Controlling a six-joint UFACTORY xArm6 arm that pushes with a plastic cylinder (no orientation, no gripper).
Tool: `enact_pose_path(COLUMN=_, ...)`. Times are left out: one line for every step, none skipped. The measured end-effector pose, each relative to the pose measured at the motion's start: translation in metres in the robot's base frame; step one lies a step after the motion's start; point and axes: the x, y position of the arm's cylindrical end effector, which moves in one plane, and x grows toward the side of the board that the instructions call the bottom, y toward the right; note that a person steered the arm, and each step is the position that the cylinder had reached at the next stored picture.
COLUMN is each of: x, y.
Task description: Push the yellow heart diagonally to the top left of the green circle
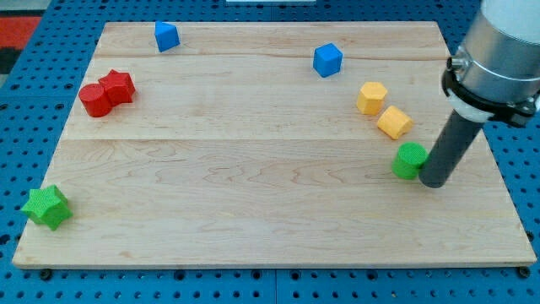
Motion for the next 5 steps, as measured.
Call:
enact_pose_path(x=-0.012, y=0.0)
enact_pose_path(x=-0.033, y=0.056)
enact_pose_path(x=-0.08, y=0.085)
enact_pose_path(x=-0.084, y=0.064)
enact_pose_path(x=-0.084, y=0.021)
